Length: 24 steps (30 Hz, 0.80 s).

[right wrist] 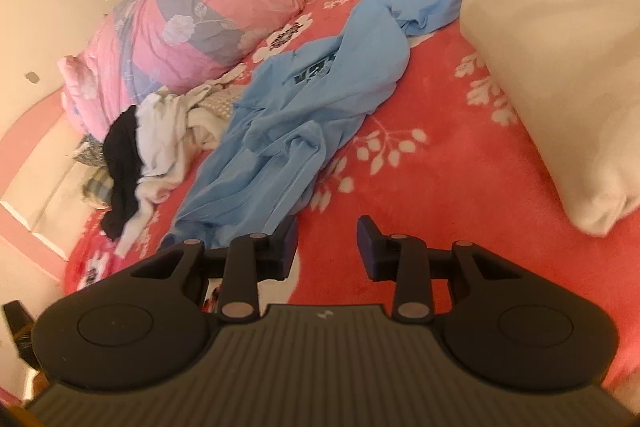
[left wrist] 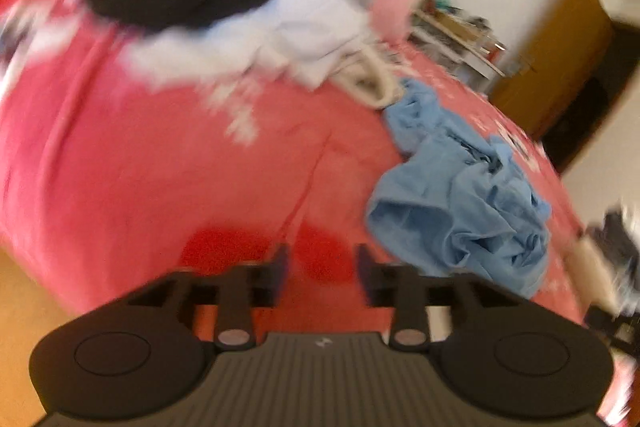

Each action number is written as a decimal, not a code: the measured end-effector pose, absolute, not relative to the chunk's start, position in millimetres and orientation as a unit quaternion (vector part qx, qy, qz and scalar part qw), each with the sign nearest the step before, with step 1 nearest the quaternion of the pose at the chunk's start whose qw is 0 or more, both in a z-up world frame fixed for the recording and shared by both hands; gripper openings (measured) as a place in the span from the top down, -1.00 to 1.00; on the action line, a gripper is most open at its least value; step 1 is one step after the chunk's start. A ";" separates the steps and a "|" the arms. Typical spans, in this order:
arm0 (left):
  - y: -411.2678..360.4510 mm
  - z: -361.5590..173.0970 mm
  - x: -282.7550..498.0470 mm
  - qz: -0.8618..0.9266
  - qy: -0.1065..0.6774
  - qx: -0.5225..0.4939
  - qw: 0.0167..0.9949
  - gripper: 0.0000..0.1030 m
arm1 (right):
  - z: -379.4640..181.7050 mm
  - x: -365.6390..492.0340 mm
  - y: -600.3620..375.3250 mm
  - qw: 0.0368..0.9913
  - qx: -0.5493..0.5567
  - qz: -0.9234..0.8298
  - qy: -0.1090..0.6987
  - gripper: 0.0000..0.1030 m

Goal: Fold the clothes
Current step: 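Open both grippers and release the spread blue T-shirt onto the bed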

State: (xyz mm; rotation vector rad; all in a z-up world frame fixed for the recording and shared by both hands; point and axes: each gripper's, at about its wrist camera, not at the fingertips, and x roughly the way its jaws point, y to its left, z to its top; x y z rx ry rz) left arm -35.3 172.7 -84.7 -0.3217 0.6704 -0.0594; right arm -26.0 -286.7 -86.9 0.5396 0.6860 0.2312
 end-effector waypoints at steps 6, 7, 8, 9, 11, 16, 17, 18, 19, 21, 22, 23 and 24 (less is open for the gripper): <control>115.0 -88.3 16.8 -0.060 0.322 0.024 0.944 0.00 | -84.0 14.5 -261.3 0.914 0.197 0.114 0.337 0.37; 109.4 -91.6 23.8 -0.063 0.328 0.038 0.942 0.05 | -84.2 22.0 -257.1 0.916 0.184 0.114 0.338 0.37; 106.2 -93.6 27.7 -0.068 0.331 0.047 0.940 0.08 | -84.4 30.1 -253.6 0.917 0.172 0.115 0.340 0.36; 104.8 -95.2 30.3 -0.074 0.333 0.051 0.939 0.09 | -84.5 38.7 -250.0 0.919 0.159 0.116 0.342 0.36; 100.6 -99.3 38.1 -0.079 0.341 0.057 0.935 0.21 | -86.4 55.8 -246.4 0.918 0.146 0.117 0.348 0.36; 96.9 -107.0 47.3 -0.068 0.345 0.059 0.934 0.39 | -97.3 101.2 -245.3 0.913 0.134 0.115 0.367 0.36; 96.8 -107.2 48.3 -0.066 0.346 0.057 0.934 0.39 | -99.7 108.7 -245.7 0.910 0.137 0.121 0.371 0.39; 96.7 -107.3 49.1 -0.064 0.346 0.054 0.934 0.39 | -101.8 115.1 -246.2 0.906 0.143 0.129 0.376 0.44; 96.5 -107.5 48.9 -0.061 0.344 0.054 0.935 0.43 | -102.4 118.2 -244.9 0.904 0.146 0.136 0.377 0.79; 96.4 -108.0 46.4 -0.050 0.336 0.054 0.939 0.65 | -96.8 111.7 -242.2 0.912 0.140 0.127 0.365 0.95; 97.2 -107.8 45.1 -0.045 0.333 0.052 0.940 0.78 | -91.6 104.2 -242.5 0.917 0.139 0.121 0.353 0.95; 98.9 -107.3 43.9 -0.042 0.332 0.047 0.941 0.81 | -84.8 92.8 -244.8 0.923 0.143 0.118 0.337 0.96; 101.2 -106.7 42.8 -0.040 0.331 0.039 0.942 0.81 | -75.8 74.6 -249.9 0.929 0.153 0.113 0.318 0.96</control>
